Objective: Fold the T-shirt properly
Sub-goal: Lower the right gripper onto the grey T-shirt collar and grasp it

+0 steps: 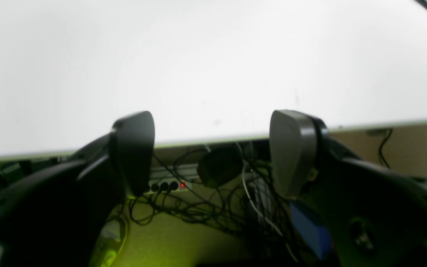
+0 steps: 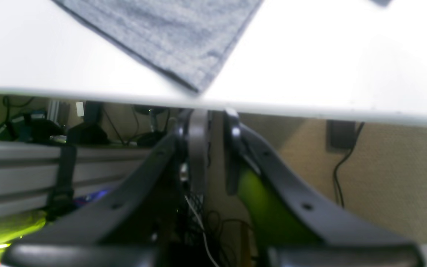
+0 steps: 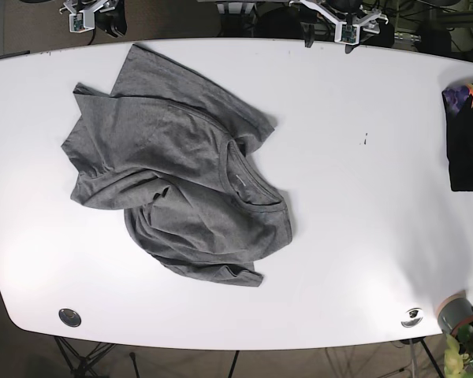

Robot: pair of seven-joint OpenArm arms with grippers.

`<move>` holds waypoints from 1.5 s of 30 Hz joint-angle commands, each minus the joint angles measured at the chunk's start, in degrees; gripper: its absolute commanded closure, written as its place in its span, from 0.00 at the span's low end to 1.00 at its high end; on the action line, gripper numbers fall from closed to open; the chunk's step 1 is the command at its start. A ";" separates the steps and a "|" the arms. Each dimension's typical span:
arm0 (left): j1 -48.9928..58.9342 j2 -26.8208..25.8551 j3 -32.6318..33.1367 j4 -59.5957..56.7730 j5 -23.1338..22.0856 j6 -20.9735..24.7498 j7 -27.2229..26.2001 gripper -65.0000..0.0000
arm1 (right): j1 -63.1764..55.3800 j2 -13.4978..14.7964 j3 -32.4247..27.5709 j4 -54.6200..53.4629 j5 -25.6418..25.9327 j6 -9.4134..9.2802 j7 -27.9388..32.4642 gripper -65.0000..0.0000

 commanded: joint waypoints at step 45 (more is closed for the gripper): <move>-22.01 -0.04 -5.83 0.75 0.08 -0.18 -1.10 0.13 | 41.97 6.78 -24.22 9.47 -0.17 4.12 -36.02 0.54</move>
